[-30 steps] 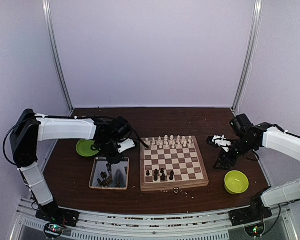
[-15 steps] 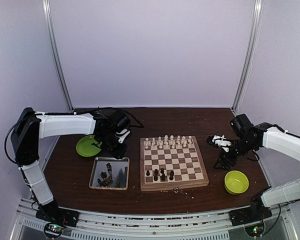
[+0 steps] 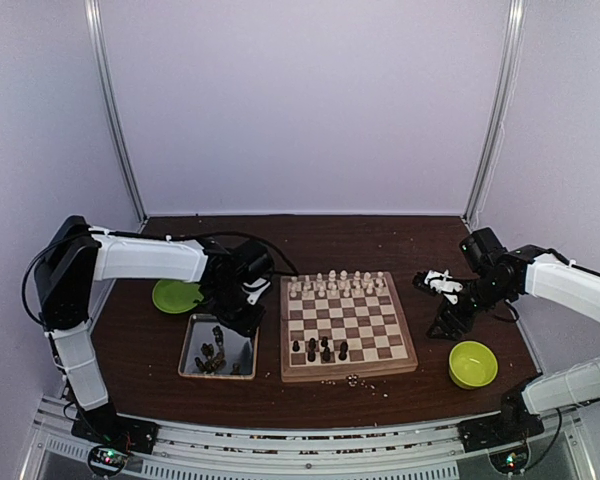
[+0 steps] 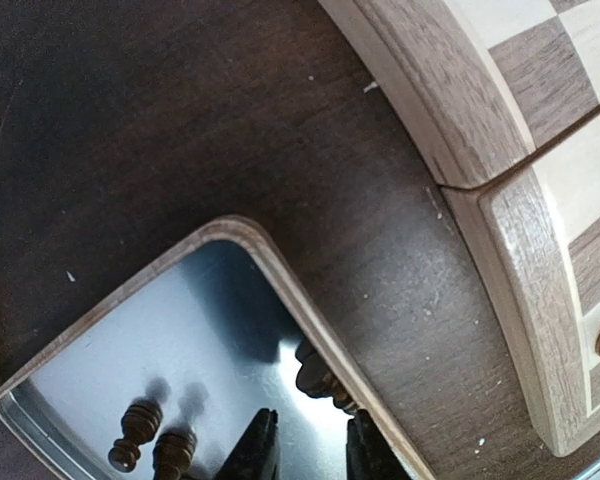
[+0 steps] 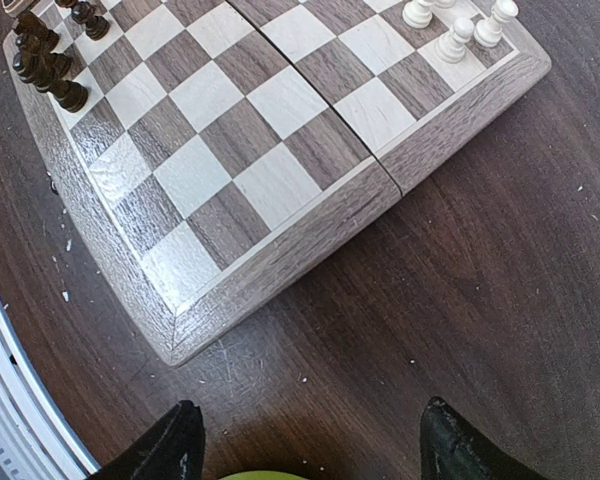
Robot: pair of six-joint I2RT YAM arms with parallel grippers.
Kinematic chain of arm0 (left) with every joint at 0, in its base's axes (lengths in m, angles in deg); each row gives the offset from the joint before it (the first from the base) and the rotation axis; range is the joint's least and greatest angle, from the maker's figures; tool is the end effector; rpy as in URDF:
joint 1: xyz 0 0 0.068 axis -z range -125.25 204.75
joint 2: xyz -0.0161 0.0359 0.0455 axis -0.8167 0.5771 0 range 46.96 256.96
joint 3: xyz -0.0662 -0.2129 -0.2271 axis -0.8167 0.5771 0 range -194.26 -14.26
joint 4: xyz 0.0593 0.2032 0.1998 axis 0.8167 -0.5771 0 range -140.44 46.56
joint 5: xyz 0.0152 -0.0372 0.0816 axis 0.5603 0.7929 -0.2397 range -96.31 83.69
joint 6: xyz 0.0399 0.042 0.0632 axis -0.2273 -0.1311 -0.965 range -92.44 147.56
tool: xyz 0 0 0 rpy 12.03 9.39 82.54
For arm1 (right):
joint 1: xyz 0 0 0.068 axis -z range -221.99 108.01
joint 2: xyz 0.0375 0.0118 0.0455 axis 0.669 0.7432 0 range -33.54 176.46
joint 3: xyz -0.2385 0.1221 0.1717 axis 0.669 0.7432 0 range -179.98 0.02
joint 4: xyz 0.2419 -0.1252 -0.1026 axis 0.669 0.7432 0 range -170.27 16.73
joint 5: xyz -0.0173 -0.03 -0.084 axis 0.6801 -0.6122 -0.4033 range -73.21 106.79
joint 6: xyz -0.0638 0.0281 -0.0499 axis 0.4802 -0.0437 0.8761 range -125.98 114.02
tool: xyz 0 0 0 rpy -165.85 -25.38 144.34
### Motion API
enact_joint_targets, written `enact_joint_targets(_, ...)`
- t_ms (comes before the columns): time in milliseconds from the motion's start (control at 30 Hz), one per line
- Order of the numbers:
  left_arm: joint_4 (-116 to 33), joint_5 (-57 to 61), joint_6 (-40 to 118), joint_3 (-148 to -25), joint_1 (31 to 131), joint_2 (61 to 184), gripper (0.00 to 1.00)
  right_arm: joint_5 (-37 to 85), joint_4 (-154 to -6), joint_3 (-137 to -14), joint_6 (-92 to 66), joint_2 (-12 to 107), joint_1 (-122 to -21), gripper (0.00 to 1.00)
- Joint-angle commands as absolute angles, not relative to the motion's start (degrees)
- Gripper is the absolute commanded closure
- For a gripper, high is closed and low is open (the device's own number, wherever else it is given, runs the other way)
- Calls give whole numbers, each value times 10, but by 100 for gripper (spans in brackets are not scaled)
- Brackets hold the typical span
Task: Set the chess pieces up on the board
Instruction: Adjust the pawn in the storage box.
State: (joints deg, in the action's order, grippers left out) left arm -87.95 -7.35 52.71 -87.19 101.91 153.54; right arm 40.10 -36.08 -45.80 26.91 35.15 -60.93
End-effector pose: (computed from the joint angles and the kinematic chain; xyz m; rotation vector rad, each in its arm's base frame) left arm 0.2748 -0.2944 0.1617 0.5623 2.9062 -0.1594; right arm 0.2182 0.1065 0.2188 -1.2617 2.3424 0.4788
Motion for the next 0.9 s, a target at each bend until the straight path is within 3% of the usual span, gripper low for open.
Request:
enact_joint_targets(0,-865,-66,536,-879,1025,1551,75,405,-354,-467,272,354,-613,26)
enact_joint_targets(433,-884,-97,538,-897,1027,1583,75,406,-354,-467,272,355,-614,25)
enact_joint_targets(867,-879,-56,545,-921,1041,1607,67,405,-353,-469,273,358,-619,25)
